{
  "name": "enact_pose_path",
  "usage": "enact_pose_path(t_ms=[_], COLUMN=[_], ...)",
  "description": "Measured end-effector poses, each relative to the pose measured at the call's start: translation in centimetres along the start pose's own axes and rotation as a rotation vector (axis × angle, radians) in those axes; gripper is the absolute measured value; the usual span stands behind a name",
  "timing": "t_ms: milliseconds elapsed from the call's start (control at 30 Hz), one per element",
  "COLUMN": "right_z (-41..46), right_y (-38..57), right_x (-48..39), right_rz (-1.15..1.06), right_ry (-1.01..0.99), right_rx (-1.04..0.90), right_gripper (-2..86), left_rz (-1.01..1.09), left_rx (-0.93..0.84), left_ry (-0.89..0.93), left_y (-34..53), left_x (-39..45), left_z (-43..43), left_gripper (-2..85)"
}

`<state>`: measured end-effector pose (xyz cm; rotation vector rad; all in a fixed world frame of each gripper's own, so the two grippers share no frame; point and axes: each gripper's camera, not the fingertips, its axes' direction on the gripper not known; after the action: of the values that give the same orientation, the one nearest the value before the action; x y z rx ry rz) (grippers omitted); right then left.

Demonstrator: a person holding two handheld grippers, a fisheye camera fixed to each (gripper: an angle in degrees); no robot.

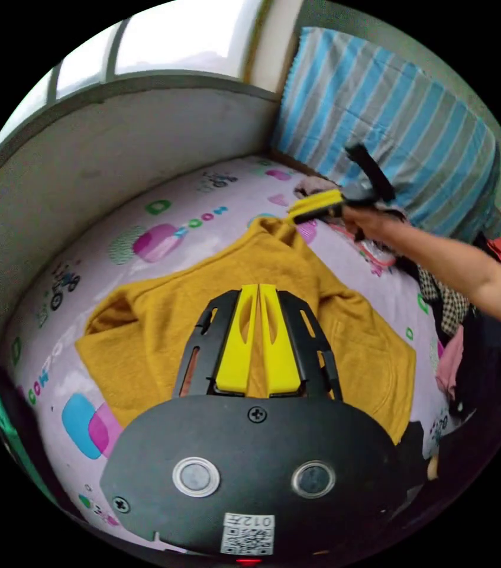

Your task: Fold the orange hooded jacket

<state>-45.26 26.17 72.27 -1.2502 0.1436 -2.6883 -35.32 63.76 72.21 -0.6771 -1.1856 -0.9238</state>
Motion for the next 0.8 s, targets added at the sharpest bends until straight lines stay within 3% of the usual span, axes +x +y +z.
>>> enact_pose_path(t_ms=[200,400,600,667,800], right_z=[2.1,6.1,10.3,11.5,11.5], right_y=[-5.2,-7.9,-8.2,-7.1,-5.0], right_x=[0.3,-1.6,-4.2,-5.0,-3.4], right_rz=[-0.122,-0.203,-0.169,-0.095,0.114], right_ry=[-0.033,-0.070,0.083,0.102,-0.003], right_rx=[-0.134,-0.275,-0.302,-0.233,-0.118], right_gripper=[11.5,5.4,3.0,3.0,4.5], left_rz=[0.041,0.000,0.038,0.049,0.033], left_rx=[-0.168,-0.176,-0.138,-0.126,-0.114], left_ry=[0.057,0.113,0.084,0.069,0.095], left_y=[1.5,2.7,4.0,4.3,4.9], left_x=[2.7,1.7,2.2,2.4,1.9], left_z=[4.6,5.2,4.7,4.3,3.6], left_gripper=[0.0,-0.2,-0.2,-0.2,-0.2])
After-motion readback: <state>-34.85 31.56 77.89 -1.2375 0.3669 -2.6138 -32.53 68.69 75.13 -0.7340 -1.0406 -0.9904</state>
